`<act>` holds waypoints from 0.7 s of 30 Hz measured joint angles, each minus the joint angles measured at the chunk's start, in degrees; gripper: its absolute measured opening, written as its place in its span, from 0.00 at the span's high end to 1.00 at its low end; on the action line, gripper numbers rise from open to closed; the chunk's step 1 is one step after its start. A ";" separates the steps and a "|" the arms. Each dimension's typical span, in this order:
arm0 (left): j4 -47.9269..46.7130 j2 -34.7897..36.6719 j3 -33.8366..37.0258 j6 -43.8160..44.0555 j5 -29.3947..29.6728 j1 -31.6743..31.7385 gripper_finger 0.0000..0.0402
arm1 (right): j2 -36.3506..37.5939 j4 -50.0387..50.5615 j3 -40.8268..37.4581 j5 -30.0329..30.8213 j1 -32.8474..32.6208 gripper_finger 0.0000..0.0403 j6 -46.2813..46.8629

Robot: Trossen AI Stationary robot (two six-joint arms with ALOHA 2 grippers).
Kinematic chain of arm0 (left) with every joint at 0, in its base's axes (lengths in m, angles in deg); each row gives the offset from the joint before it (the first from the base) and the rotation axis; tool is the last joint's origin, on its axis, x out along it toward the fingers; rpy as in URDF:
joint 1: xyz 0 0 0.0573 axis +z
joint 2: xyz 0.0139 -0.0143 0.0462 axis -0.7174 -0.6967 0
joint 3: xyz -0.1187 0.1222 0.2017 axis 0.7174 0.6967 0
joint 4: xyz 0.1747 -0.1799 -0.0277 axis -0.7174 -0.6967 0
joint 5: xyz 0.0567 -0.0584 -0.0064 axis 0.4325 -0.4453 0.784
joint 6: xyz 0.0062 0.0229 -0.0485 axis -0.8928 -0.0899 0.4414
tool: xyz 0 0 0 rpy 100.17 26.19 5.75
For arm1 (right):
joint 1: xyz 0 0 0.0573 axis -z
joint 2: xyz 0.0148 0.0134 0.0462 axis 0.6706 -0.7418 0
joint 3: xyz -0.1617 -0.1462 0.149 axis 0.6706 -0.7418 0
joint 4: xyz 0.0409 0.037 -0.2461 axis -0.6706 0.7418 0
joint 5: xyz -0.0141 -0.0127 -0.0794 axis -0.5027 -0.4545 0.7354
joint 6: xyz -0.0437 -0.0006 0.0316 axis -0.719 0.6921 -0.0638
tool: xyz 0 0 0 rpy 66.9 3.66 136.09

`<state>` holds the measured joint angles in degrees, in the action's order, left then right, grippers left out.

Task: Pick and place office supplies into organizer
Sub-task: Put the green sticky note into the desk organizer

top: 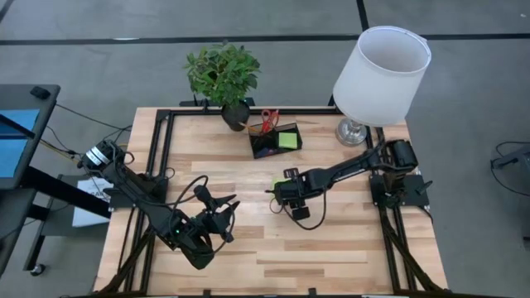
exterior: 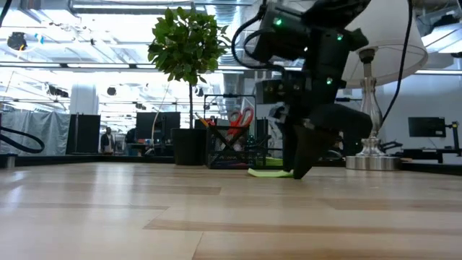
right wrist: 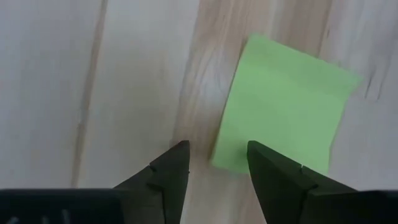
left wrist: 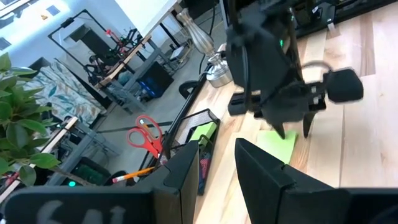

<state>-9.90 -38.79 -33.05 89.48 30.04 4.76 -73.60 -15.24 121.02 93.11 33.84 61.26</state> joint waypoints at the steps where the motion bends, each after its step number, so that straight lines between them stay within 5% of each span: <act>1: 0.22 0.00 0.00 0.02 0.00 0.00 0.76 | -0.90 -0.28 0.25 -0.04 0.02 0.60 -0.18; 13: 1.20 0.00 0.00 -0.50 -0.48 0.00 0.76 | -3.96 -2.24 0.51 0.65 0.85 0.66 0.40; 21: 1.54 0.00 0.00 -0.70 -0.46 0.02 0.76 | -3.61 -1.77 0.32 -0.80 1.07 0.97 2.34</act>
<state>-8.36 -38.79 -33.05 88.78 29.58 4.78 -77.21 -17.01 121.34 92.31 34.91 63.60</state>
